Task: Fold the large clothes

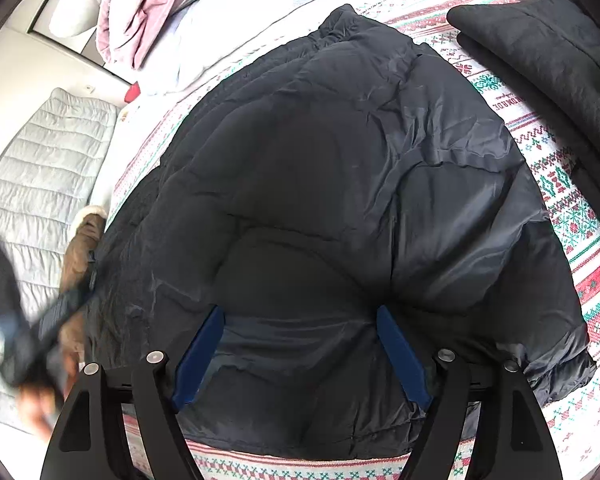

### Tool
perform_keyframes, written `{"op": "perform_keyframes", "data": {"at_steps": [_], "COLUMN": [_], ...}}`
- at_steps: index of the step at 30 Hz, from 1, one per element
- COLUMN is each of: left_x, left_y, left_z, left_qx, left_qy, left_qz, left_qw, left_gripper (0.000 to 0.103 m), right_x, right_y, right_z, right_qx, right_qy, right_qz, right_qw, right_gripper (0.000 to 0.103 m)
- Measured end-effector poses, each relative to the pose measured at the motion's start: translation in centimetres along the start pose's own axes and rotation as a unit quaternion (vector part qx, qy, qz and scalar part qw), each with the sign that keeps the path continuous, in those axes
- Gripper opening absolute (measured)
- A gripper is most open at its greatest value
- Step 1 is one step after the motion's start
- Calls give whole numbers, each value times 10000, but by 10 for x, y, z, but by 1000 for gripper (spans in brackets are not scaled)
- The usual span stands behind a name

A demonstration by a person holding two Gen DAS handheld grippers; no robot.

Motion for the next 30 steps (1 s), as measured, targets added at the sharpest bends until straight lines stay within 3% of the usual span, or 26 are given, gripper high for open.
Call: {"op": "perform_keyframes", "data": {"at_steps": [4, 7, 12, 22, 25, 30], "left_x": [4, -3, -2, -4, -4, -4], "left_y": [-31, -43, -44, -49, -49, -48], "left_z": [-8, -34, -35, -31, -31, -32], "left_qx": [-8, -28, 47, 60, 24, 8], "left_qy": [243, 337, 370, 256, 241, 216], "left_qz": [-472, -437, -503, -377, -334, -316], "left_qw": [9986, 9985, 9980, 9989, 9991, 9993], "left_gripper": [62, 62, 62, 62, 62, 62], "right_x": [1, 0, -6, 32, 42, 63], "right_y": [1, 0, -4, -30, -49, -75], "right_z": [-1, -3, 1, 61, 64, 49], "right_qx": [-1, 16, 108, 706, 619, 316], "right_qy": [-37, -98, -139, 597, 927, 915], "right_qz": [25, 32, 165, -587, -839, -1269], "right_qw": [10000, 9999, 9997, 9940, 9902, 9872], "right_gripper": [80, 81, 81, 81, 81, 81]}}
Point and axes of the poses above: each gripper's, at about its wrist camera, not at the fingertips, and z roughly against the way its jaws point, x to its right, y to its top, the point moved 10 cm from there along -z, roughly the way its jaws point, and after that the axes turned 7 degrees about z, right-handed, at the moved point
